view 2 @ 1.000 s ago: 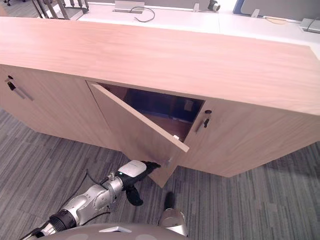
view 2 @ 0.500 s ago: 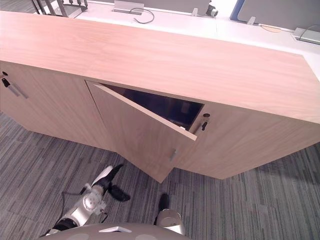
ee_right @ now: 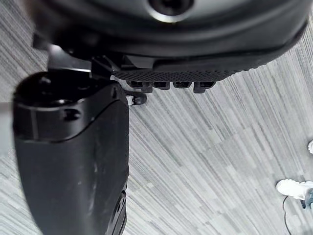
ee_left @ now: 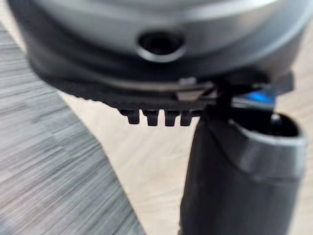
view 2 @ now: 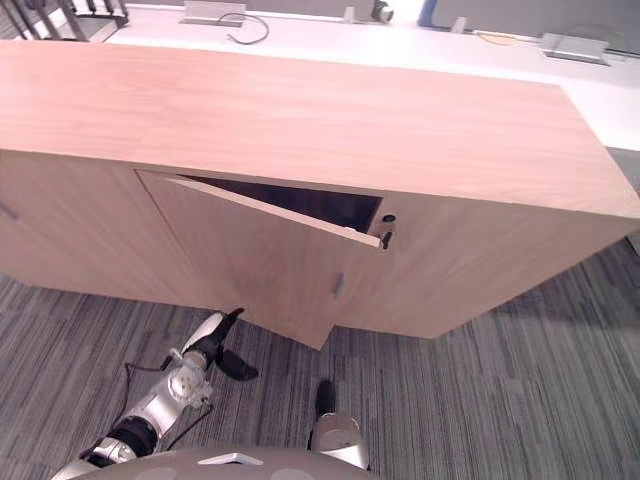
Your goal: Walk over to the cabinet, pick up the folder, carry it to the office cabinet, place the folder inside the office cabinet, then close the office cabinet door
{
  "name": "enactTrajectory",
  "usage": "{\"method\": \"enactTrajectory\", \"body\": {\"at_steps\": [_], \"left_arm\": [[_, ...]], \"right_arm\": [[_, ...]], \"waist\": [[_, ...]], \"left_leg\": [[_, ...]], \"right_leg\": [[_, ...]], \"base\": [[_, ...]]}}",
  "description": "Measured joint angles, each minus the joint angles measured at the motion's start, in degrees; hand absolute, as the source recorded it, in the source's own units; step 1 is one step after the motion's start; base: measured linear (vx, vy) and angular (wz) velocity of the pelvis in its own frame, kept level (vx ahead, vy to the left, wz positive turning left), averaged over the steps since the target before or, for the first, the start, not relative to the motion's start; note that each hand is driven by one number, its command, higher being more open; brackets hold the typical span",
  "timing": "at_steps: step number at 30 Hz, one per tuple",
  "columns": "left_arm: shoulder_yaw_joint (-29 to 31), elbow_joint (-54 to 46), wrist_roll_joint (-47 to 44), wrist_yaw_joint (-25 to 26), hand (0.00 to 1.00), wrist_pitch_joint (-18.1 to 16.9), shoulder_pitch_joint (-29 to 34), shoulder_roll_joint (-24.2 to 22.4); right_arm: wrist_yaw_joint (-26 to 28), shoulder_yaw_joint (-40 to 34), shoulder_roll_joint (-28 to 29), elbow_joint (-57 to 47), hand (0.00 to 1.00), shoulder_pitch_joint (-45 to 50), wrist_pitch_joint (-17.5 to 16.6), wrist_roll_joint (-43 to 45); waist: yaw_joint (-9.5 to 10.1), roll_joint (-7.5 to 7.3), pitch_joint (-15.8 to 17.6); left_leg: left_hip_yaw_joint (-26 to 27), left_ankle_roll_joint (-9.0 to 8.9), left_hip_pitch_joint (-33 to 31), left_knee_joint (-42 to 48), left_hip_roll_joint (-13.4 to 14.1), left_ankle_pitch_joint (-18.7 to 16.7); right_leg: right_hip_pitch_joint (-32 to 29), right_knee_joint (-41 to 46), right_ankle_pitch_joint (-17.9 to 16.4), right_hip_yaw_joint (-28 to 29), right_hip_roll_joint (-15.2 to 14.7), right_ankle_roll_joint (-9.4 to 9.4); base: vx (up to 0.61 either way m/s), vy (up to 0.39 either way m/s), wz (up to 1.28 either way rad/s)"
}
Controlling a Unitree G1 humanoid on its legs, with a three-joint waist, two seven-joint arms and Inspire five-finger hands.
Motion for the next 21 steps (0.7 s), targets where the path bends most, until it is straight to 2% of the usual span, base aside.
{"method": "enactTrajectory", "body": {"at_steps": [3,8,10,11,14,15,19,21], "left_arm": [[1.3,0.2,-3.1,1.4,1.00,-1.0,-1.2,-0.3],[11.8,11.7,-21.0,3.9,1.00,-0.9,-0.3,-3.4],[17.1,17.3,-30.4,4.4,1.00,-0.3,3.4,-3.7],[18.6,18.1,-32.2,4.4,1.00,0.1,4.5,-3.7],[27.1,21.2,-38.3,4.3,1.00,1.9,10.2,-4.3],[30.9,21.7,-39.3,4.4,1.00,1.9,12.7,-4.7],[42.3,22.1,-47.4,5.2,1.00,1.9,18.5,-5.9],[45.1,22.0,-49.2,5.8,1.00,1.8,19.4,-6.4]], "right_arm": [[-0.9,-1.7,1.4,0.5,1.00,0.0,0.0,0.0],[-4.8,-7.0,3.3,1.4,1.00,-1.6,0.6,0.2],[-7.8,-10.9,3.5,2.1,1.00,-3.5,1.5,0.2],[-8.5,-12.0,3.5,2.1,1.00,-3.9,1.7,0.2],[-11.5,-18.8,3.6,2.3,1.00,-6.1,2.7,0.3],[-12.8,-21.9,3.6,2.7,1.00,-7.2,3.2,1.5],[-16.7,-32.2,2.6,5.2,1.00,-11.2,5.0,10.2],[-17.7,-35.9,2.6,5.3,1.00,-11.9,5.8,14.2]], "waist": [[-0.09,0.03,0.1],[0.13,0.19,0.4],[0.27,0.41,0.4],[0.41,0.43,0.5],[2.24,0.72,0.6],[3.50,0.91,0.7],[6.14,1.56,0.7],[6.68,1.64,0.7]], "left_leg": [[0.8,-0.15,0.6,-0.2,0.0,-0.1],[0.8,-0.22,1.4,-0.6,-0.1,-0.1],[0.8,-0.22,1.9,-1.1,-0.1,-0.1],[0.8,-0.22,1.9,-1.1,-0.1,-0.1],[0.7,-0.21,2.0,-1.2,-0.1,-0.1],[0.5,-0.21,2.0,-1.4,-0.1,-0.1],[-0.9,-0.14,2.0,-2.1,-0.5,0.1],[-1.3,-0.11,1.8,-2.2,-0.6,0.2]], "right_leg": [[0.0,0.0,0.0,0.8,0.3,0.01],[-0.1,0.0,0.0,1.7,0.7,0.00],[0.0,0.0,-0.1,2.0,0.9,-0.02],[0.0,0.0,-0.1,2.0,0.9,-0.02],[0.1,-0.1,-0.1,2.0,0.9,-0.03],[0.1,-0.1,-0.1,1.9,0.9,-0.02],[0.7,-0.1,-0.4,0.5,0.4,0.15],[0.7,-0.1,-0.4,0.3,0.2,0.15]], "base": [[-0.04,0.029,-0.14],[-0.04,0.025,-0.11],[-0.04,0.026,-0.09],[-0.04,0.025,-0.01],[-0.03,0.019,0.00],[-0.04,0.022,0.06],[-0.05,0.020,0.16],[-0.04,0.020,0.14]]}}
